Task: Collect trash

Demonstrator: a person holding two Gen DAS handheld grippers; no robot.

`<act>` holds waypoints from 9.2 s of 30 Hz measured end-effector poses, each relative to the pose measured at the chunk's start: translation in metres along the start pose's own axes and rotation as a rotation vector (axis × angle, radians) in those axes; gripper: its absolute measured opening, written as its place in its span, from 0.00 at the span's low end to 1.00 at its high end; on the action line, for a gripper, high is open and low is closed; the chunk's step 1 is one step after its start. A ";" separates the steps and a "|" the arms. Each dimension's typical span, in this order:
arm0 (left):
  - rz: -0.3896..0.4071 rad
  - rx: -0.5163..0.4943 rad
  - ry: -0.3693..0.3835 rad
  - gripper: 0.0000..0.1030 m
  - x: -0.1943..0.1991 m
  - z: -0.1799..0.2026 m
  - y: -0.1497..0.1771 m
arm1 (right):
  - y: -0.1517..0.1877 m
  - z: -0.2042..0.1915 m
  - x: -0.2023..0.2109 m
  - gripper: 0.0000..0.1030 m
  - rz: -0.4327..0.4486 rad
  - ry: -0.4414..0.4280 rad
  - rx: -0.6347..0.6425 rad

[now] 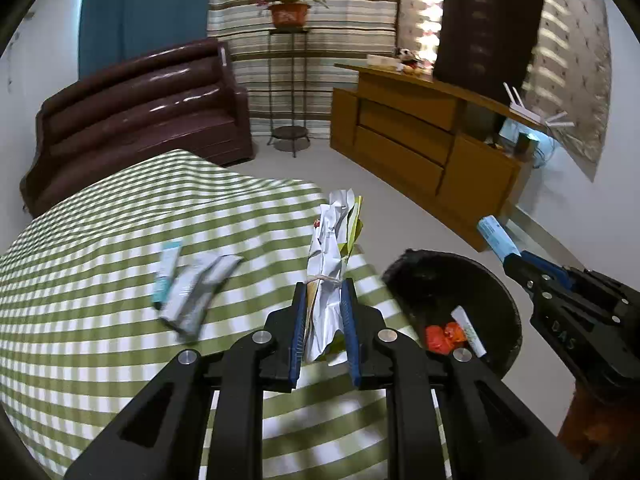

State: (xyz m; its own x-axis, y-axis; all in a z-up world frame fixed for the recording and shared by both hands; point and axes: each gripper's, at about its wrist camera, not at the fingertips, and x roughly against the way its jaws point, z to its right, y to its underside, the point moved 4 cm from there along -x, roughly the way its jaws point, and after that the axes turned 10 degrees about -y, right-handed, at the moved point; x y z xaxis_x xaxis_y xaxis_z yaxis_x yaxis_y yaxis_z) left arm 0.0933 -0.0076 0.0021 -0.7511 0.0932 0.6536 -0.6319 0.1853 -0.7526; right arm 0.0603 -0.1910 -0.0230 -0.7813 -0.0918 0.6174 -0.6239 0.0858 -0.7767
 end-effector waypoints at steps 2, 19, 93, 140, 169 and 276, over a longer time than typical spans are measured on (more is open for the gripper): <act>-0.002 -0.015 0.009 0.18 -0.005 0.013 -0.001 | 0.001 0.008 0.001 0.14 0.005 0.014 -0.004; 0.006 -0.122 0.034 0.18 -0.030 0.073 0.000 | 0.004 0.048 -0.011 0.14 0.011 0.076 -0.044; -0.002 0.204 -0.365 0.64 0.014 -0.198 0.033 | -0.021 -0.189 -0.060 0.77 -0.062 -0.195 0.144; -0.093 0.126 -0.234 0.66 -0.054 -0.145 0.005 | -0.041 -0.133 -0.106 0.27 -0.160 -0.156 0.120; -0.148 0.069 -0.160 0.11 -0.077 -0.116 0.004 | -0.033 -0.103 -0.099 0.28 -0.150 -0.175 0.075; 0.145 -0.087 -0.007 0.69 0.025 0.067 0.001 | 0.008 0.046 0.054 0.61 0.097 0.126 -0.082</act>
State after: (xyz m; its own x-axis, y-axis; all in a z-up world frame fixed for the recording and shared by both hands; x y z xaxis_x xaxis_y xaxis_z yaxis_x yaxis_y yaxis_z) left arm 0.0611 -0.0703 0.0123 -0.8348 0.1181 0.5378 -0.4980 0.2547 -0.8289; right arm 0.0136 -0.2410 -0.0017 -0.8308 0.0460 0.5546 -0.5407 0.1695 -0.8240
